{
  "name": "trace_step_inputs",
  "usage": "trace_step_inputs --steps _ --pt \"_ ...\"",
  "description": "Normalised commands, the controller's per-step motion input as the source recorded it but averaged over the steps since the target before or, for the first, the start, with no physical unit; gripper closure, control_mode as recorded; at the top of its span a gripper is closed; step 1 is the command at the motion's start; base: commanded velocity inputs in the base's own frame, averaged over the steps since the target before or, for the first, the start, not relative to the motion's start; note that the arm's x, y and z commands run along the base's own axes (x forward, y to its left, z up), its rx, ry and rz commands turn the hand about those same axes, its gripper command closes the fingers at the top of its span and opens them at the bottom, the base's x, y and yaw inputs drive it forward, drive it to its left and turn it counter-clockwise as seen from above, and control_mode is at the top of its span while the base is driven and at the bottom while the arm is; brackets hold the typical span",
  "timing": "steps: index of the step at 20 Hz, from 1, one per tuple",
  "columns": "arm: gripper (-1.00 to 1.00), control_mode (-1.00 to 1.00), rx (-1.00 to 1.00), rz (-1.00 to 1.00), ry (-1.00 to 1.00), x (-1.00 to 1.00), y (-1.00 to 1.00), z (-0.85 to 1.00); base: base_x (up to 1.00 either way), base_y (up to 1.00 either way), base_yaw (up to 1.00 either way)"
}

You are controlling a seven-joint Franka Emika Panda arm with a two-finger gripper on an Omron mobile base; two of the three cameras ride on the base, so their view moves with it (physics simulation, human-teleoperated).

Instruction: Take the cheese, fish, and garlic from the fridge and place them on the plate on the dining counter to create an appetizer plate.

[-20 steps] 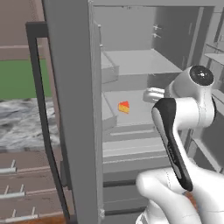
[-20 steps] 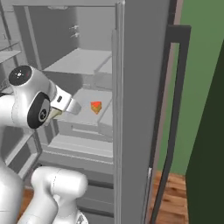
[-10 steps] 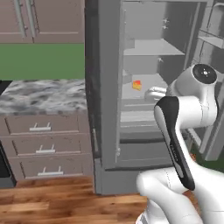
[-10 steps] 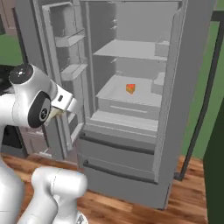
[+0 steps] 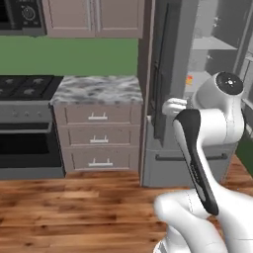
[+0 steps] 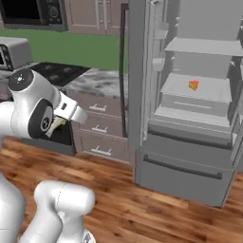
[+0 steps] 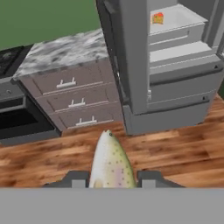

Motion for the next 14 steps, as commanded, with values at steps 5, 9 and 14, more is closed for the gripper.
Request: trace_step_inputs --steps 5,9,14 --pt "1.00 1.00 0.00 0.00 0.00 0.00 0.00 0.00 -0.14 1.00 0.01" --pt "1.00 1.00 0.00 0.00 0.00 0.00 0.00 0.00 0.25 1.00 0.01" --pt "1.00 1.00 0.00 0.00 0.00 0.00 0.00 0.00 0.72 1.00 0.23"
